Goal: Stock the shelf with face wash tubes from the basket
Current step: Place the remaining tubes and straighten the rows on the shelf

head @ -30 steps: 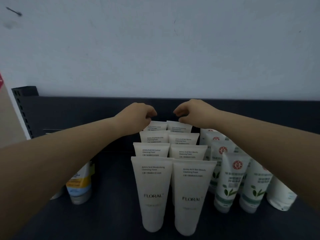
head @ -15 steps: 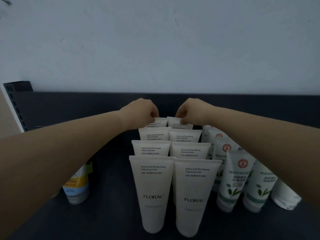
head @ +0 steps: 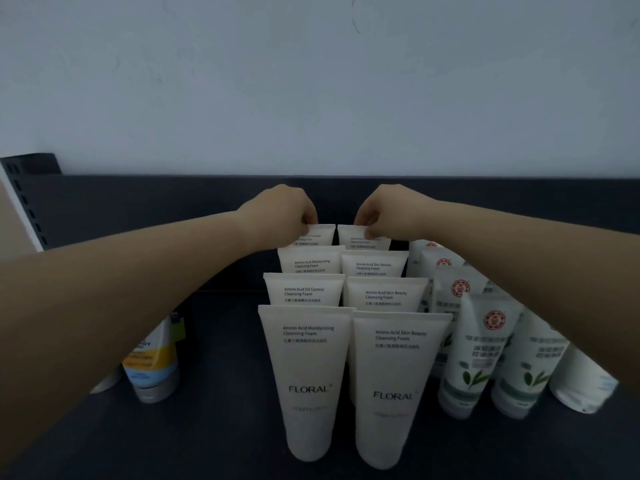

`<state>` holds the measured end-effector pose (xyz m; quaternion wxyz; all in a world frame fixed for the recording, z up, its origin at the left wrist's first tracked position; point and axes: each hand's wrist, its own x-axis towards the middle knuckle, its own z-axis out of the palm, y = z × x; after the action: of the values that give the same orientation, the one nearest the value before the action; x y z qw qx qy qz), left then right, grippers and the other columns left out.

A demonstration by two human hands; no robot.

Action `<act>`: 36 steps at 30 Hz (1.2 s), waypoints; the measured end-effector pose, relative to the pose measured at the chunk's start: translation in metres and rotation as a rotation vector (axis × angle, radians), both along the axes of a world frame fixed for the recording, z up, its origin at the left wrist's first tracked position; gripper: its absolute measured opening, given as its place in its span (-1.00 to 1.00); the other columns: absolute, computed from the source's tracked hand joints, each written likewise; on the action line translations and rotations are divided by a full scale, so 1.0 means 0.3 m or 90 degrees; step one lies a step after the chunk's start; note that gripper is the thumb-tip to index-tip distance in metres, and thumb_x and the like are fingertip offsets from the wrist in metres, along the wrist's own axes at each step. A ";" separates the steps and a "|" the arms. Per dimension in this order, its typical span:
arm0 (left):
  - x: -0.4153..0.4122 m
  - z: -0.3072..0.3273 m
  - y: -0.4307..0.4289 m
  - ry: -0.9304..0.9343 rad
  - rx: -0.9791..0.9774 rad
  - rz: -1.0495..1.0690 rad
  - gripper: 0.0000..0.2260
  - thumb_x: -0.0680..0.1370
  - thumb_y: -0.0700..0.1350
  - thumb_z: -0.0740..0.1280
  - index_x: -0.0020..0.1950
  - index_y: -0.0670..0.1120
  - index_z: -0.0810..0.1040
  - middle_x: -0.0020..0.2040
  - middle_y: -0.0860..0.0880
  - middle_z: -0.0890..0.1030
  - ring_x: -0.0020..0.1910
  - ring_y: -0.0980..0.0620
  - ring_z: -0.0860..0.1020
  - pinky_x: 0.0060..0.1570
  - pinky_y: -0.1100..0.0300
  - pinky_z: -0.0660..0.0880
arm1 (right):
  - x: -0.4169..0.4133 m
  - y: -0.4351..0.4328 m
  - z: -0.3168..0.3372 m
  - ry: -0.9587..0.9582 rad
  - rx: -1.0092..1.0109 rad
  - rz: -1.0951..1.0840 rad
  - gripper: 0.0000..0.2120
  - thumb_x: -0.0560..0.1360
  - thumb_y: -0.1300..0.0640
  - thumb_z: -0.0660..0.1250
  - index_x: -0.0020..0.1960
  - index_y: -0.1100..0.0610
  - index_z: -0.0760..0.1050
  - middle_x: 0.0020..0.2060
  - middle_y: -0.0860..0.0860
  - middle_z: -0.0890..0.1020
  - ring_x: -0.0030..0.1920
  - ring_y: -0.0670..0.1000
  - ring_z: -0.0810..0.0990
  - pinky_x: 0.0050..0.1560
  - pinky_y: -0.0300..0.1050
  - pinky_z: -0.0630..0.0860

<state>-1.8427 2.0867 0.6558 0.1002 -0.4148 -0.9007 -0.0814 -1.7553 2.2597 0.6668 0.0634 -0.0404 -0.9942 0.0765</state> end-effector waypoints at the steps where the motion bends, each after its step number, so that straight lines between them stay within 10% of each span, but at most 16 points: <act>1: 0.002 0.000 0.001 0.001 -0.002 -0.001 -0.77 0.56 -0.21 0.24 0.13 -0.04 0.63 0.02 0.01 0.64 -0.22 0.09 0.51 -0.10 0.18 0.51 | -0.001 0.001 -0.002 0.001 0.001 0.002 -0.74 0.51 0.23 0.35 0.19 0.11 0.59 0.12 0.01 0.63 0.15 0.00 0.56 0.12 -0.18 0.47; 25: 0.054 0.040 -0.008 0.013 0.004 0.004 -0.73 0.57 -0.17 0.24 0.25 -0.04 0.55 0.17 0.01 0.60 0.15 0.01 0.54 0.16 0.14 0.46 | 0.054 0.003 0.044 0.072 -0.071 0.025 -0.74 0.50 0.18 0.36 0.18 0.08 0.58 0.07 -0.05 0.65 0.06 -0.10 0.57 0.05 -0.29 0.41; 36: 0.147 0.081 -0.096 -0.124 -0.047 -0.035 -0.76 0.45 0.10 0.42 0.08 0.06 0.64 -0.07 0.22 0.63 -0.03 0.24 0.56 0.10 0.28 0.45 | 0.174 -0.061 0.054 -0.056 -0.041 0.062 -0.78 0.47 -0.06 0.39 0.03 0.01 0.66 -0.05 -0.12 0.68 0.00 -0.10 0.61 0.11 -0.15 0.54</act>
<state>-1.7987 2.0579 0.6801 -0.0056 -0.4328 -0.8969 -0.0910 -1.7029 2.2413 0.6830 0.0144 0.0026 -0.9939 0.1097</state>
